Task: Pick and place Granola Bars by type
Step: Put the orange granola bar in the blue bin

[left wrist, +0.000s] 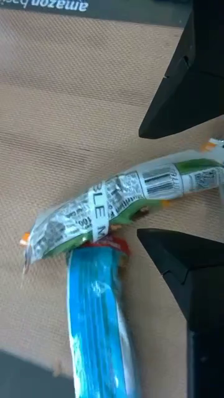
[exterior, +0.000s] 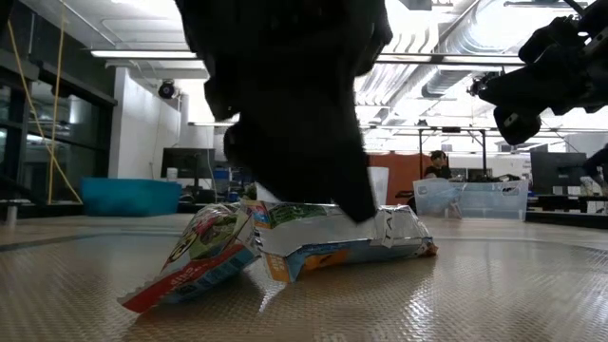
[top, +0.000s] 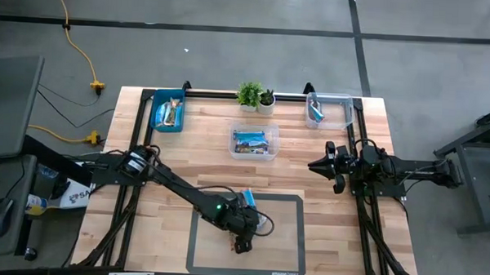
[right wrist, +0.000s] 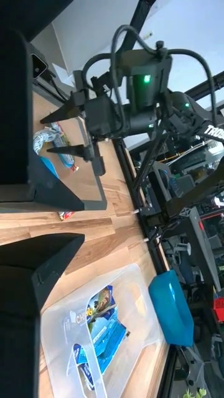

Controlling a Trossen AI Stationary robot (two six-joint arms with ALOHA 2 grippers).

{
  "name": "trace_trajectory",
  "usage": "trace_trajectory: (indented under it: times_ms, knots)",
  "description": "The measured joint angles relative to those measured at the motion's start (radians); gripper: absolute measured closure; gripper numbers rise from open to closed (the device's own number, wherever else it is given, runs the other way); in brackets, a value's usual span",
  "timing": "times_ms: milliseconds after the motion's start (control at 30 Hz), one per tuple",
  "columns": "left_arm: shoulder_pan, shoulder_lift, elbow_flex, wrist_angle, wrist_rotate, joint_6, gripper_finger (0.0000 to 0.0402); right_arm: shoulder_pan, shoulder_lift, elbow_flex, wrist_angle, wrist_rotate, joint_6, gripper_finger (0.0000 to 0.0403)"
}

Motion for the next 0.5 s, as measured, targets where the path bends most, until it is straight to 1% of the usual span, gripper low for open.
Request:
trace_trajectory:
  times_ms: [333,400,500]
  knots:
    - [0.000,0.020,0.001,-0.013,-0.006,-0.001,0.0159,0.000,0.005,0.000,0.000,0.000,0.000,0.0354]
    - [0.000,0.020,0.001,-0.011,-0.006,0.009,0.0169,0.000,0.006,0.000,0.000,0.000,0.000,0.0356]
    - [0.000,0.020,0.001,-0.014,-0.002,0.018,0.0193,0.000,0.006,0.000,0.000,0.000,0.000,0.0356]
